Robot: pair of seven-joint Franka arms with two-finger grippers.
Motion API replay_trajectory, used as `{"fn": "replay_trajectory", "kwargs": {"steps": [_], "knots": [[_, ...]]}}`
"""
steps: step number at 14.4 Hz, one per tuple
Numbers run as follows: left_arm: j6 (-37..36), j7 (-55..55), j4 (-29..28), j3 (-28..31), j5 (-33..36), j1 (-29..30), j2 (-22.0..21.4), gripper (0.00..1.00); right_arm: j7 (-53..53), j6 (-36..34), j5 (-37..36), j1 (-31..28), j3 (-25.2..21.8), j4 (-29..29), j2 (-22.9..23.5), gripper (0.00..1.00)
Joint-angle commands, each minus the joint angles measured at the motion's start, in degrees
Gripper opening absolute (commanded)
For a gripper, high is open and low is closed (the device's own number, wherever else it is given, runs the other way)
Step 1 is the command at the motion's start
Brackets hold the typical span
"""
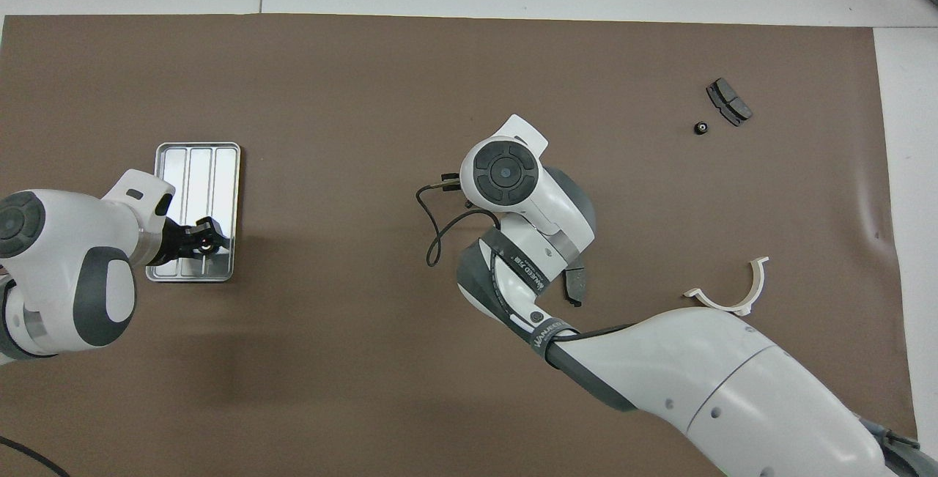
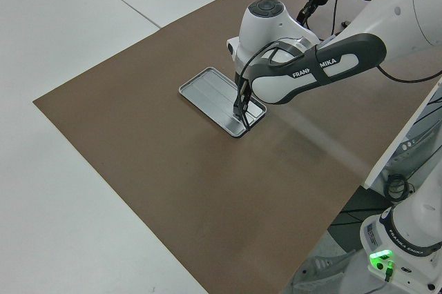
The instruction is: Place bearing gear from tray to pile
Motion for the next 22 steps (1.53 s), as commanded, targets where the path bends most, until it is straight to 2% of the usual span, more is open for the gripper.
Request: {"fn": "replay_trajectory", "kwargs": {"steps": [1, 2, 3, 4, 6, 7, 9, 11, 13, 15, 18, 20, 22], "knots": [[2.1, 1.0, -1.8, -0.4, 0.0, 0.7, -1.2, 0.44, 0.9, -0.1, -1.3, -1.6, -0.3, -0.3, -0.1, 0.08], [2.6, 0.9, -1.8, -0.4, 0.0, 0.7, -1.1, 0.44, 0.5, -0.8, -1.4, -2.4, -0.5, 0.4, -0.1, 0.07], [2.7, 0.8, -1.6, -0.4, 0.0, 0.7, -1.0, 0.31, -0.3, -2.0, -1.4, -4.1, -0.5, 1.1, -0.1, 0.06], [2.7, 0.8, -1.5, -0.4, 0.0, 0.6, -0.9, 0.00, -2.5, -3.6, -1.3, -5.9, -0.4, 2.0, -0.1, 0.05], [1.4, 0.8, 0.6, -0.4, 0.0, 0.6, -0.8, 0.00, -7.9, -6.6, -0.6, -10.5, -0.3, 2.4, -1.5, 0.05], [-1.5, 0.8, 2.5, -0.4, 0.0, 0.6, -0.9, 0.00, -10.2, -7.8, -0.4, -12.3, -0.3, 2.3, -2.2, 0.05], [-11.6, 0.1, 9.5, -0.5, 0.0, 0.1, -1.6, 0.00, -13.4, -11.3, -0.4, -16.0, -0.3, 1.7, -4.0, 0.05], [-21.9, -1.8, 18.8, -0.8, 0.0, -0.5, -1.0, 0.00, -16.6, -14.5, -0.3, -19.2, -0.3, 0.7, -6.0, 0.05], [-26.3, -9.4, 24.6, -1.0, -0.6, -3.9, -0.1, 0.00, -19.0, -14.7, -0.3, -22.3, -0.3, -2.9, -8.9, 0.05], [-23.7, -21.9, 25.4, -1.0, -0.8, -9.7, 0.3, 0.00, -21.4, -14.3, -0.2, -26.2, -0.2, -7.5, -11.3, 0.05], [-5.9, -38.1, 21.1, -1.0, -1.1, -19.5, 1.2, 0.00, -21.9, -13.7, 0.4, -29.1, -0.1, -12.0, -13.3, 0.05], [2.6, -46.6, 20.3, -1.0, -2.2, -25.6, 3.6, 0.00, -21.9, -12.9, 2.4, -30.3, -0.2, -14.0, -14.1, 0.05], [11.6, -51.5, 20.9, -1.0, -2.2, -30.1, 8.4, 0.00, -21.7, -12.9, 3.1, -30.4, -0.2, -15.2, -14.5, 0.07]]}}
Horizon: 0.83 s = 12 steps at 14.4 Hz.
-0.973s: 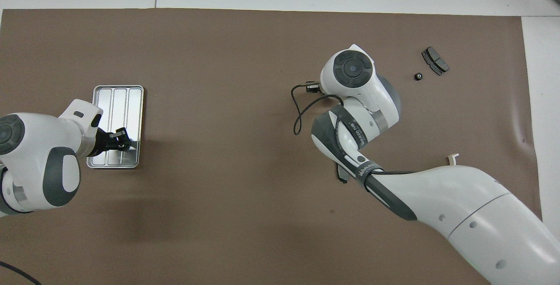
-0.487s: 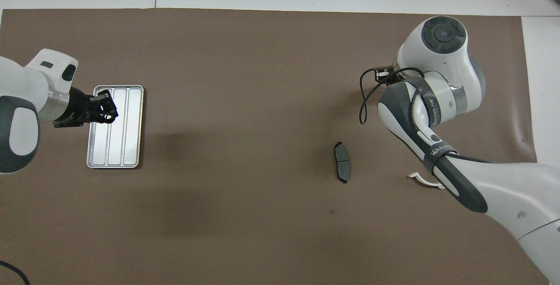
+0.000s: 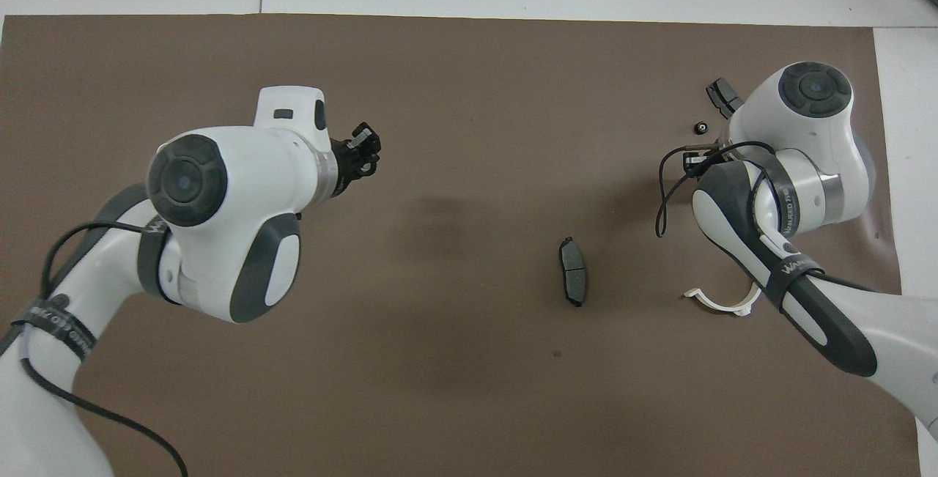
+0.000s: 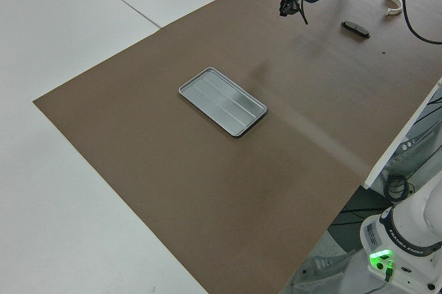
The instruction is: Place bearing gear from tray to pile
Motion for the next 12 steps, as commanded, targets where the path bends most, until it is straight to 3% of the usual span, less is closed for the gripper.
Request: {"fn": "replay_trajectory", "kwargs": {"steps": [1, 3, 4, 5, 8, 9, 10, 12], "knots": [[11.7, -5.7, 0.6, 1.2, -1.1, -5.0, 6.6, 0.00, -0.5, 1.4, 2.5, -1.1, 1.0, -4.3, -3.1, 0.15], [18.1, -9.2, 1.9, 1.4, -1.1, -8.7, 12.6, 0.00, 0.0, 1.3, 3.6, -1.1, 1.0, -4.4, -3.4, 0.51], [21.2, -10.5, 2.4, 1.4, -1.1, -9.8, 14.7, 0.00, 0.0, 1.2, 3.6, -1.0, 1.0, -4.5, -4.0, 0.78], [21.9, -11.6, 2.5, 1.4, -1.1, -9.7, 15.0, 0.00, 0.1, 1.1, 3.6, -1.0, 1.0, -4.5, -4.3, 0.96], [24.2, -13.6, 2.4, 1.4, -1.1, -10.1, 17.2, 0.00, 0.1, 1.1, 3.6, -0.3, 1.0, -4.3, -5.3, 1.00], [25.5, -15.0, 2.2, 1.4, -1.0, -10.2, 17.4, 0.06, 0.1, 1.4, 3.6, 0.2, 1.2, -3.7, -5.5, 1.00], [25.8, -15.6, 2.1, 1.4, -1.0, -10.2, 17.7, 0.25, 0.1, 1.5, 3.6, 1.2, 1.8, -2.8, -5.5, 1.00], [25.8, -15.4, 1.8, 1.4, -1.0, -11.0, 17.8, 0.96, 2.3, 1.7, 3.6, 3.5, 2.0, -1.1, -5.4, 1.00]]}}
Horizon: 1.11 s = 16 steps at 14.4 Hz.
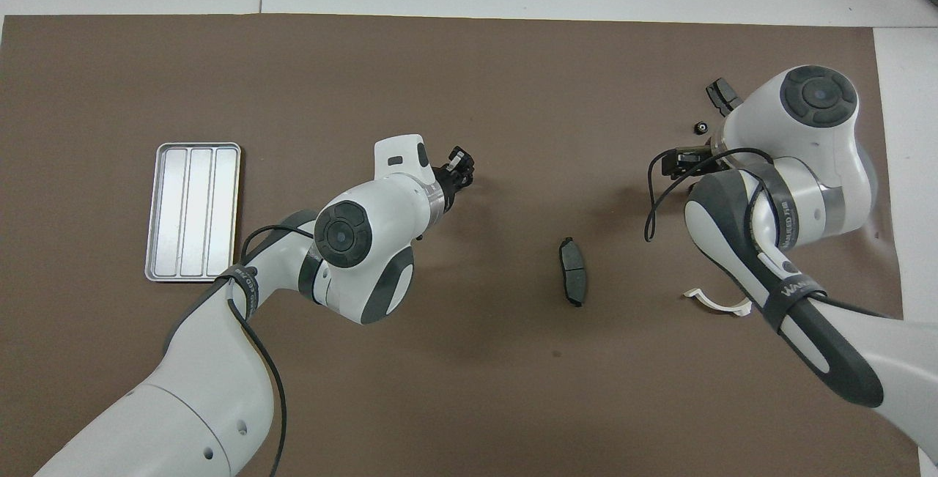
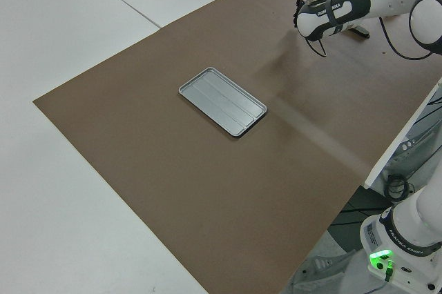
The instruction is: Place bearing gear from tray to pile
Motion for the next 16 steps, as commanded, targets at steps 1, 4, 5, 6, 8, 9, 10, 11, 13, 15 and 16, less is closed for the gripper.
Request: {"fn": "replay_trajectory", "kwargs": {"steps": [1, 4, 5, 6, 8, 9, 10, 11, 13, 15, 16], "knots": [[0.9, -0.9, 0.3, 1.3, -0.7, -1.9, 0.4, 1.00, 2.6, 2.7, 1.0, 3.0, 0.5, 0.8, -0.7, 1.00], [-7.5, -0.5, 0.3, 2.1, -0.4, -0.4, -4.6, 1.00, 5.4, 9.2, 1.2, 6.7, 0.5, 0.8, 0.0, 1.00], [-13.2, -0.2, 0.3, 2.8, -0.3, 0.8, -7.5, 1.00, 5.8, 10.4, 1.2, 7.7, 0.5, 1.0, 0.1, 1.00], [-18.4, 0.6, 0.3, 3.0, -0.2, 2.8, -10.8, 1.00, 6.2, 12.0, 1.2, 9.2, 0.5, 0.9, 0.1, 1.00], [-27.2, 10.0, 0.3, 3.0, -0.1, 7.2, -15.0, 1.00, 7.2, 14.5, 1.2, 12.2, 0.5, 0.9, 0.4, 1.00], [-31.5, 16.8, 0.3, 3.0, -0.1, 10.0, -16.8, 1.00, 7.5, 16.4, 1.2, 14.0, 0.5, 0.9, 1.0, 1.00], [-35.0, 22.1, 0.4, 3.0, -0.1, 12.5, -18.2, 1.00, 8.0, 18.3, 1.3, 15.6, 0.5, 0.9, 1.5, 1.00], [-38.4, 28.3, 0.7, 3.0, -0.1, 14.8, -19.4, 1.00, 8.8, 19.2, 1.2, 17.2, 0.5, 1.0, 1.6, 1.00], [-43.6, 41.8, 1.2, 3.1, -0.1, 18.2, -20.4, 1.00, 10.1, 20.8, 1.1, 20.0, 0.5, 3.7, 4.3, 1.00], [-49.0, 53.0, 1.7, 3.4, 0.3, 20.6, -21.2, 1.00, 11.9, 21.0, 0.4, 23.1, 0.3, 7.9, 9.1, 1.00], [-52.9, 60.0, 2.7, 3.3, 3.1, 21.7, -21.4, 1.00, 13.1, 20.9, 0.2, 24.5, -0.1, 11.1, 12.2, 0.99]]}}
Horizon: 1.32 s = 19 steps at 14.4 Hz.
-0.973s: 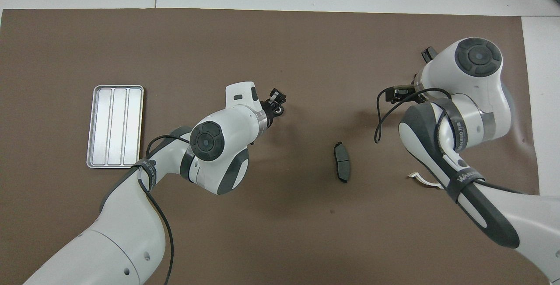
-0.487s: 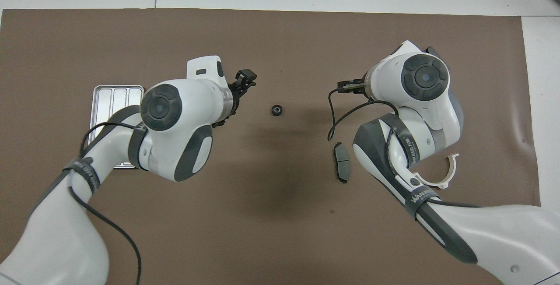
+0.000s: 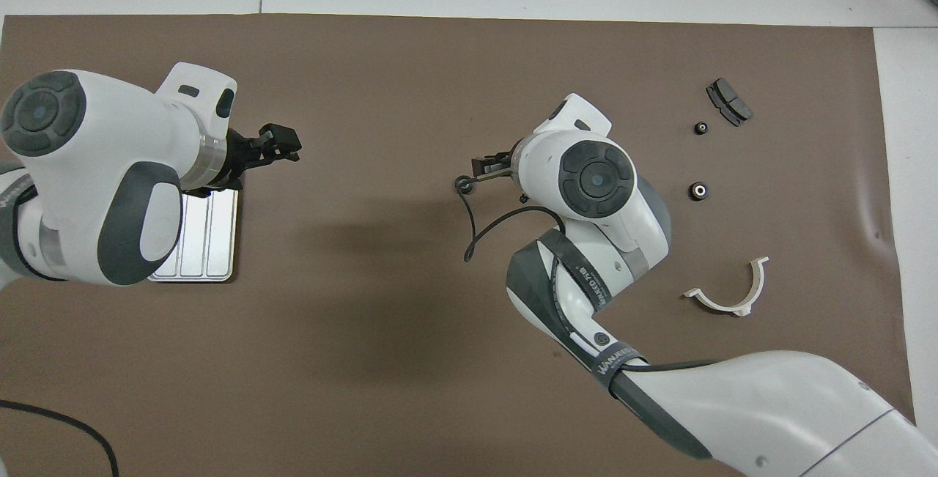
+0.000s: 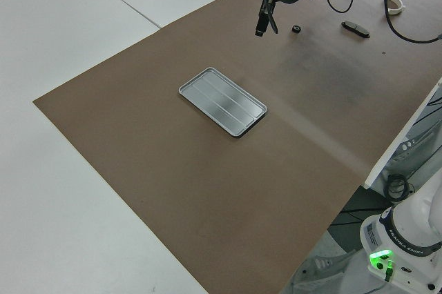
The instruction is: Place bearing gear from tray to pile
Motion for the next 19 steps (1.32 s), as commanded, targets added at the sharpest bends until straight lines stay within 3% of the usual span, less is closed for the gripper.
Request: {"fn": "replay_trajectory", "kwargs": {"steps": [1, 3, 5, 9, 14, 16, 19], "knots": [[-9.4, 16.0, 1.9, -0.4, 6.2, 1.8, -1.6, 1.00, 2.4, 0.7, -0.9, 2.7, -0.5, 9.3, 9.2, 0.98], [-14.4, 23.5, 4.3, -0.4, 8.0, 2.9, -1.9, 1.00, 4.4, 0.8, -3.4, 3.1, -0.5, 10.8, 11.6, 0.96], [-17.6, 24.1, 6.0, -0.3, 8.0, 4.5, -3.1, 1.00, 7.8, 1.0, -6.2, 5.5, -0.7, 12.8, 13.6, 0.93], [-22.5, 24.2, 6.4, 0.0, 6.6, 6.1, -8.9, 1.00, 10.4, 0.7, -8.2, 5.8, -0.6, 12.2, 13.3, 0.91], [-28.9, 24.9, 11.0, 0.1, 3.0, 8.6, -10.2, 1.00, 10.8, -0.4, -8.1, 5.7, -0.6, 9.5, 13.0, 0.78], [-31.0, 26.1, 13.4, 1.2, 3.2, 7.7, -9.9, 1.00, 11.8, -2.1, -7.9, 5.6, -0.4, 9.5, 12.8, 0.73], [-30.9, 29.2, 11.2, 5.8, 3.2, 3.5, -11.3, 1.00, 14.1, -3.4, -7.9, 5.8, -0.4, 9.5, 12.5, 0.65]]}}
